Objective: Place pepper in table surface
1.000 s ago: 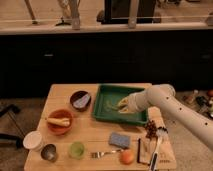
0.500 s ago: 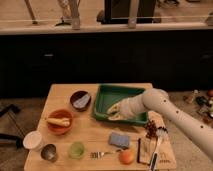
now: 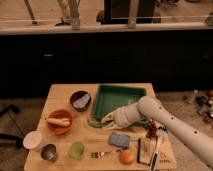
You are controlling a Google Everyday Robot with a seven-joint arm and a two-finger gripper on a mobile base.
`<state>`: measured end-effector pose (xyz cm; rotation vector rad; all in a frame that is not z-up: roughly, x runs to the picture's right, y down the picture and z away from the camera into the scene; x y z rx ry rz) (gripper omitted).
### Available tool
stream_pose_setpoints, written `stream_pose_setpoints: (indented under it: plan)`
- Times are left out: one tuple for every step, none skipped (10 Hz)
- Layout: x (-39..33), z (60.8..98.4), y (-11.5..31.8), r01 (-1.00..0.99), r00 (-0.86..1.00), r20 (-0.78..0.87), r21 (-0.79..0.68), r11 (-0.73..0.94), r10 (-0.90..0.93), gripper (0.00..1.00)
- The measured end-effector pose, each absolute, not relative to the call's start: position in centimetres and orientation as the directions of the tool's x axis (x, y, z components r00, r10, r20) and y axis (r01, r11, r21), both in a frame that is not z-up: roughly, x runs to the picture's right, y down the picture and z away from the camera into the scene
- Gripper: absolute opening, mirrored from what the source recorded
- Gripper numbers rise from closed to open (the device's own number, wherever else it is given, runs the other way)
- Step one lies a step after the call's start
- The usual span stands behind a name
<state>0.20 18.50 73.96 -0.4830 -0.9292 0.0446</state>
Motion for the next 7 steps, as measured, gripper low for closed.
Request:
stream_pose_setpoints:
  plan:
    - [-0.1, 74.9, 19.7, 0.164, 0.593, 0.762, -0.431, 0.888, 0.261, 0.03]
    - [-0.2, 75.8, 20.4, 0.16, 0.585, 0.763, -0.442, 0.882, 0.276, 0.03]
    - [-0.5, 76.5, 21.0, 0.156, 0.577, 0.762, -0.456, 0.876, 0.294, 0.03]
    - [-0.7, 77.1, 21.2, 0.155, 0.572, 0.761, -0.466, 0.871, 0.305, 0.03]
    - [-1.0, 77.3, 21.3, 0.157, 0.568, 0.762, -0.471, 0.868, 0.31, 0.04]
    - [-1.3, 77.5, 21.4, 0.16, 0.563, 0.763, -0.477, 0.864, 0.317, 0.07]
    - [-1.7, 77.7, 21.3, 0.163, 0.556, 0.765, -0.483, 0.86, 0.324, 0.16]
